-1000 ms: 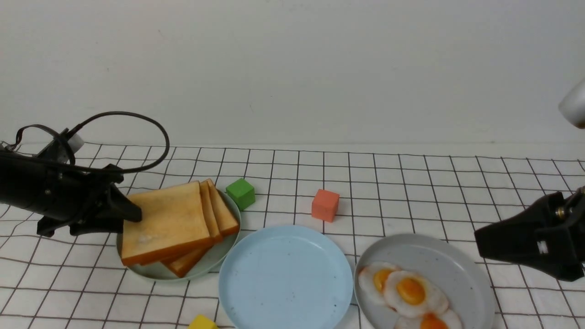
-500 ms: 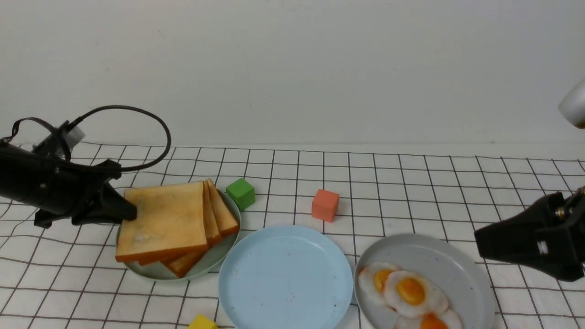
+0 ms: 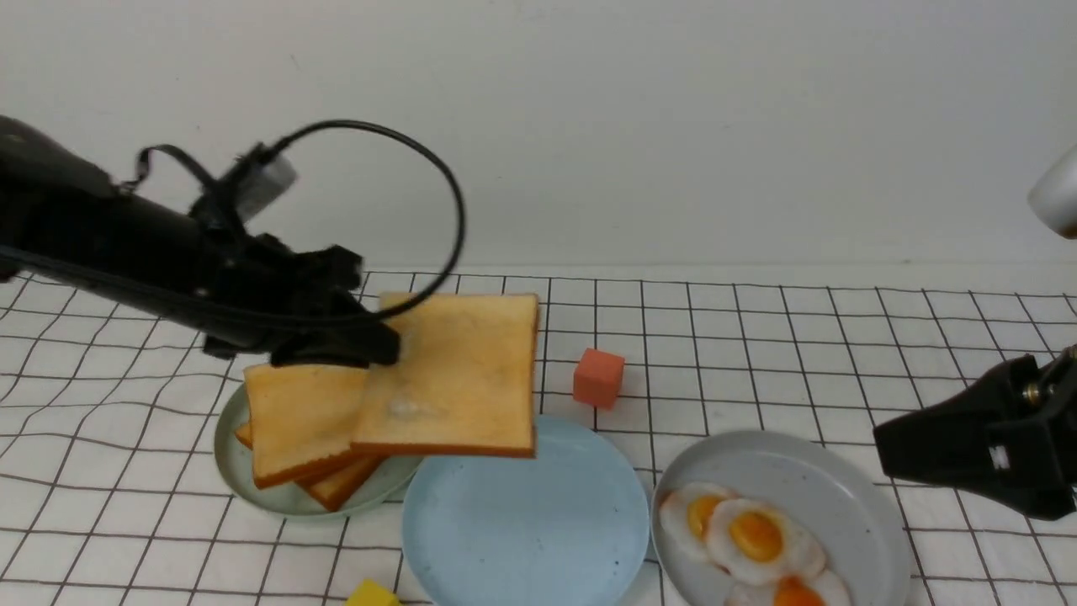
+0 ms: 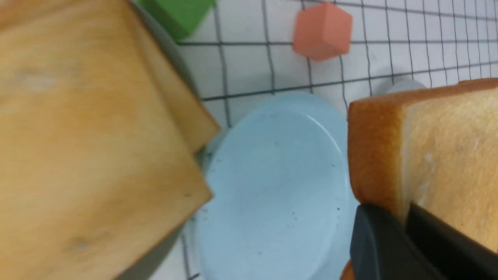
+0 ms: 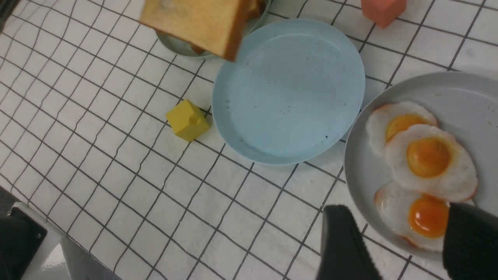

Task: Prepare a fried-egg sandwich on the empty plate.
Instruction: Use the left arm to put a slice of bread into the empty plate in the middle

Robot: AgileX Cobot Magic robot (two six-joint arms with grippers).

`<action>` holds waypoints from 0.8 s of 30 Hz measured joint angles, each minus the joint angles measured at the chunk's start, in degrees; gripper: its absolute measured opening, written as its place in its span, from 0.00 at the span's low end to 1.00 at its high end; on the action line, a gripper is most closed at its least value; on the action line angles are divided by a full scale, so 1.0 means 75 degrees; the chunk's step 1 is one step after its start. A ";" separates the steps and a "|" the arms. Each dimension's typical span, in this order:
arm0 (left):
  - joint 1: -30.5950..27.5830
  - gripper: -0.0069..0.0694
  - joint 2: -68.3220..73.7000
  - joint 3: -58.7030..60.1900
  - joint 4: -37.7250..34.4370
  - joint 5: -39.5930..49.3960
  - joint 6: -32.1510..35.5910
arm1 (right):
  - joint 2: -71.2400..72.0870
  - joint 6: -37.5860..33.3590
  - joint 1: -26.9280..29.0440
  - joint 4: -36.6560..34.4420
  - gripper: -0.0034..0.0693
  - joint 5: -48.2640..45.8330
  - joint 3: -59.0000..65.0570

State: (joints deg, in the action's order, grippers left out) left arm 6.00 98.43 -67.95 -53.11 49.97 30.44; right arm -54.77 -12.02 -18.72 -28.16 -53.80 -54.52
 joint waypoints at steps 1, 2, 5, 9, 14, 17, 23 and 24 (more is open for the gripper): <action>0.0000 0.13 0.0000 0.0000 0.0009 -0.0041 -0.0019 | 0.0000 0.0000 0.0000 0.0000 0.56 0.0000 0.0000; 0.0358 0.13 0.0177 0.0000 0.0027 -0.0328 -0.0173 | 0.0000 0.0000 0.0000 0.0000 0.56 0.0000 0.0000; 0.0864 0.13 0.0647 0.0000 0.0133 -0.0781 -0.0592 | 0.0000 0.0000 0.0000 0.0009 0.56 0.0000 0.0000; 0.1084 0.13 0.1266 0.0000 0.0186 -0.0924 -0.0886 | 0.0000 0.0000 0.0000 0.0093 0.56 0.0000 0.0000; 0.1113 0.16 0.1769 0.0000 0.0223 -0.0956 -0.0969 | 0.0000 0.0000 0.0000 0.0126 0.56 0.0000 0.0000; 0.1113 0.22 0.1809 0.0000 0.0244 -0.0974 -0.1037 | 0.0000 0.0000 0.0000 0.0155 0.56 0.0000 0.0000; 0.1095 0.54 0.1641 0.0000 0.0554 -0.0882 -0.1269 | -0.0316 0.0087 -0.0006 0.0895 0.56 0.0000 -0.0002; 0.1095 0.59 0.1553 0.0000 0.0661 -0.0857 -0.1325 | -0.0429 0.0223 -0.0006 0.1140 0.56 0.0000 -0.0002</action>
State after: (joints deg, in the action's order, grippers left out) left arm 14.21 110.08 -67.95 -48.15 43.55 20.50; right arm -57.99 -10.35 -18.76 -19.61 -53.80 -54.54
